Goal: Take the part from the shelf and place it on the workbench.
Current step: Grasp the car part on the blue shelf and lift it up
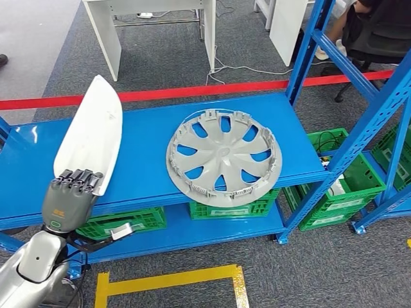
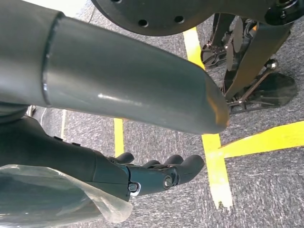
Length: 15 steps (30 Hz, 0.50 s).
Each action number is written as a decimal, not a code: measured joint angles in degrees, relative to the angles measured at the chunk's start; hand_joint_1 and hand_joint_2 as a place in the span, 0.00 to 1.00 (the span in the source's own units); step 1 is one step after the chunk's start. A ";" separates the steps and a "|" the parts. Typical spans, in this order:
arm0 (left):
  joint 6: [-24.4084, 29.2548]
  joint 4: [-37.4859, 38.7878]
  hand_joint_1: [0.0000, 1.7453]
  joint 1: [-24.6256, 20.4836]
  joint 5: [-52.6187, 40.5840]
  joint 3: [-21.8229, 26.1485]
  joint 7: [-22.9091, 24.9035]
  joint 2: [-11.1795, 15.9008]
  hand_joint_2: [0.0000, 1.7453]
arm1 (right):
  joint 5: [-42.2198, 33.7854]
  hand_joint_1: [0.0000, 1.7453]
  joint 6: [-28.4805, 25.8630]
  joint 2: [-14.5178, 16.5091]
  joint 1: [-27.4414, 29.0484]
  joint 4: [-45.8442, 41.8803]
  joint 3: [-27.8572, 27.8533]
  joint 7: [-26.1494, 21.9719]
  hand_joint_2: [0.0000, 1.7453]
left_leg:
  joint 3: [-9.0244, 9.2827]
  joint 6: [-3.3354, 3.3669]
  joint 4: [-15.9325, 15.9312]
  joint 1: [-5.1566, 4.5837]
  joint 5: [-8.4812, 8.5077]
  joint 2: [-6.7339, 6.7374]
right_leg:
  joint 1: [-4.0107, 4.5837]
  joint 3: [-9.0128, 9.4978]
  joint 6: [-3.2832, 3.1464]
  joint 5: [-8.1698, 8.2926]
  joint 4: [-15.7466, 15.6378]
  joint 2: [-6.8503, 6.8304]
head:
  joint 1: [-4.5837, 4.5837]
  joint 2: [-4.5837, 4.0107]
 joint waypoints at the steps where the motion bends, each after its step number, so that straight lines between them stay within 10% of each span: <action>1: 0.00 -0.15 1.00 0.02 0.00 0.05 -0.11 0.07 1.00 | 0.03 0.00 -0.02 0.00 -0.01 0.00 -0.05 -0.01 0.00 | 0.00 0.00 0.00 0.00 0.00 0.00 | 0.00 0.00 0.00 0.00 0.00 0.00 | 0.00 0.00; 15: 0.00 -0.33 1.00 2.09 0.00 -0.36 -1.74 -1.16 1.00 | 0.99 0.00 0.01 0.00 -0.07 0.00 -0.75 -0.51 0.00 | 0.00 0.00 0.02 -0.01 0.00 0.00 | -0.01 -0.01 0.01 0.01 -0.02 0.00 | 0.00 0.01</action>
